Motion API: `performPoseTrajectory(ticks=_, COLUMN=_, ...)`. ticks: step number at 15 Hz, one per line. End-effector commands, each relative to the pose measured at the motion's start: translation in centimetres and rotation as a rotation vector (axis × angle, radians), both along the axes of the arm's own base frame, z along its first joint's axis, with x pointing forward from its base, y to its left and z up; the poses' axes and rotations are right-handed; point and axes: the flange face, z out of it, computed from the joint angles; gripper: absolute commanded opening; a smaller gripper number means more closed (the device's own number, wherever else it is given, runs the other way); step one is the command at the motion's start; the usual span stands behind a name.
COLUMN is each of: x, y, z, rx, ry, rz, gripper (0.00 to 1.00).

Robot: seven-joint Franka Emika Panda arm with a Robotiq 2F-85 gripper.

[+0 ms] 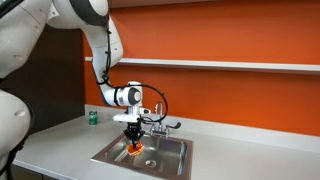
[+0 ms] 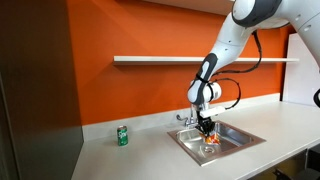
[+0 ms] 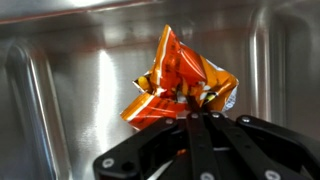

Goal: Put the packet in the sink

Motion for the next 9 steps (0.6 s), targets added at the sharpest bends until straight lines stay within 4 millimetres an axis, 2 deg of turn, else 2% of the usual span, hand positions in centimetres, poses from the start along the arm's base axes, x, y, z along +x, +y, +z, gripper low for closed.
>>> performPoseTrajectory(ticks=1, x=0.0, y=-0.3, z=-1.9, rx=0.004, ry=-0.011, rz=-0.032, gripper=0.00)
performPoseTrajectory(ticks=9, x=-0.3, y=-0.9, z=-5.2, rx=0.000, ry=-0.011, rz=-0.048, gripper=0.00)
